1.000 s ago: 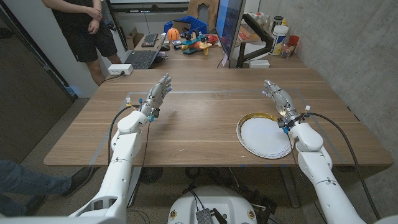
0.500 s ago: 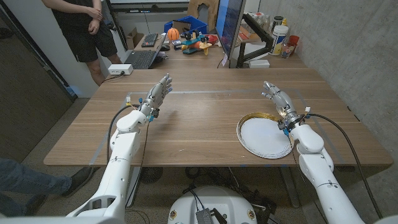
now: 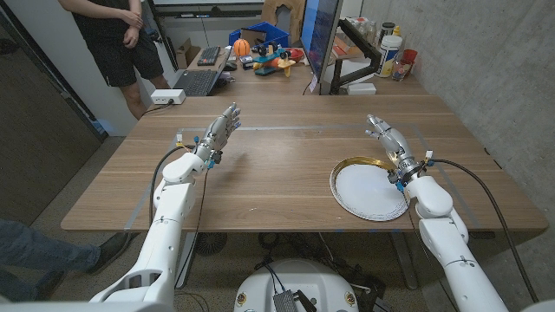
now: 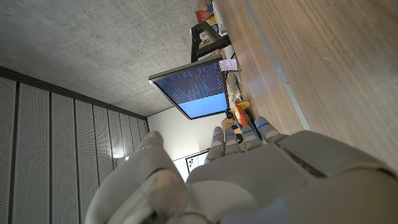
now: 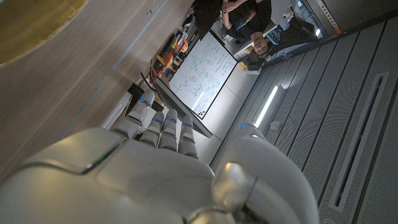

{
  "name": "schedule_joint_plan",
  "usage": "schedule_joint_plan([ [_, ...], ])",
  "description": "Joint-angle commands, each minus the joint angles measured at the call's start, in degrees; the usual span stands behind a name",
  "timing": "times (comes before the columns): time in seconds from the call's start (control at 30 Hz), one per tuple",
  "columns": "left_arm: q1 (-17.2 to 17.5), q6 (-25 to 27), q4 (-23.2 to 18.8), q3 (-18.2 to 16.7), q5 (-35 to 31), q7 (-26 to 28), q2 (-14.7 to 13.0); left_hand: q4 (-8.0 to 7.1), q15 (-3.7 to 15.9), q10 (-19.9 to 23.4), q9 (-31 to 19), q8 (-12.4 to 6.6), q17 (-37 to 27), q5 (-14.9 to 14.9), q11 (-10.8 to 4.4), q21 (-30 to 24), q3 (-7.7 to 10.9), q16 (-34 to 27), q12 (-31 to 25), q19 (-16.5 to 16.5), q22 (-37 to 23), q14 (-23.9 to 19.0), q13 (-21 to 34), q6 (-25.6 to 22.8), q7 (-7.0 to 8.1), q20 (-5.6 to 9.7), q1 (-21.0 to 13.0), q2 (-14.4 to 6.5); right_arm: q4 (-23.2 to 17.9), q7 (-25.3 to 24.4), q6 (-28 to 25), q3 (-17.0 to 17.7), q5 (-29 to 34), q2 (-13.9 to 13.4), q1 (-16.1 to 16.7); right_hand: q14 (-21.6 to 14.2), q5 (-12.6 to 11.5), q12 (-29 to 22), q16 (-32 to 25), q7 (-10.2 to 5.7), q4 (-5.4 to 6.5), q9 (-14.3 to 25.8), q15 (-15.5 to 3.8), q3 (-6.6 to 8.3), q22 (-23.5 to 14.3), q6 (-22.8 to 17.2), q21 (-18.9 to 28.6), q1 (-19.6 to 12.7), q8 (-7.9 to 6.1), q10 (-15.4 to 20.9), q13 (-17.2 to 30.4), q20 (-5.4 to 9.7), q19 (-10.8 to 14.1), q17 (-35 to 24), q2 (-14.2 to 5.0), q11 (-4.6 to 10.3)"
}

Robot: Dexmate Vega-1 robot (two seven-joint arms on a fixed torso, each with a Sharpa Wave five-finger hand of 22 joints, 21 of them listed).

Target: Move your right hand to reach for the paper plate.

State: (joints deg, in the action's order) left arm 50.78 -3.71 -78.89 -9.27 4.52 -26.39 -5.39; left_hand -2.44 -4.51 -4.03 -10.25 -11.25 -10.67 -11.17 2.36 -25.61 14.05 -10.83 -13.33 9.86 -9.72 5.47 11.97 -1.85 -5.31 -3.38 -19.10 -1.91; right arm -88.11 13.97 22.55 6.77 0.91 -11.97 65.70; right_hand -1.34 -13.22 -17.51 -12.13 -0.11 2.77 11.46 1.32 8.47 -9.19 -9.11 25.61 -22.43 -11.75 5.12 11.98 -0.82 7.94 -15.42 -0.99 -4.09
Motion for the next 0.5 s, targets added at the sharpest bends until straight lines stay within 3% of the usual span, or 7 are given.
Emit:
schedule_joint_plan([
  [0.03,-0.34,-0.13,0.33,0.1,0.15,-0.25,0.13,0.2,-0.12,-0.21,-0.14,0.13,-0.03,0.02,0.26,0.19,0.06,-0.3,0.06,3.64,-0.21,0.55,0.02,-0.48,-0.1,-0.3,0.13,-0.7,-1.5,-1.16,1.01,0.37,2.38,-0.24,1.53,-0.25,-0.17,0.38,-0.15,-0.56,0.01,0.07,-0.01,-0.23,-0.27,-0.19,-0.31,0.54,-0.22,0.51,-0.08,-0.06,0.01,-0.11,0.27,-0.2],
  [0.5,-0.53,-0.21,0.84,0.2,-0.03,-0.28,0.1,0.31,-0.08,-0.13,-0.14,0.16,-0.01,0.05,0.18,0.67,0.04,-0.32,0.16,3.67,-0.23,0.56,-0.09,-0.58,-0.09,-0.82,0.24,-0.79,-2.41,-2.55,1.95,0.2,5.13,-0.04,2.66,-0.15,-0.27,0.67,-0.09,-0.7,-0.03,0.03,-0.08,-0.35,-0.28,-0.28,-0.9,0.65,-0.2,0.72,-0.2,-0.09,-0.12,0.15,0.28,-0.15],
])
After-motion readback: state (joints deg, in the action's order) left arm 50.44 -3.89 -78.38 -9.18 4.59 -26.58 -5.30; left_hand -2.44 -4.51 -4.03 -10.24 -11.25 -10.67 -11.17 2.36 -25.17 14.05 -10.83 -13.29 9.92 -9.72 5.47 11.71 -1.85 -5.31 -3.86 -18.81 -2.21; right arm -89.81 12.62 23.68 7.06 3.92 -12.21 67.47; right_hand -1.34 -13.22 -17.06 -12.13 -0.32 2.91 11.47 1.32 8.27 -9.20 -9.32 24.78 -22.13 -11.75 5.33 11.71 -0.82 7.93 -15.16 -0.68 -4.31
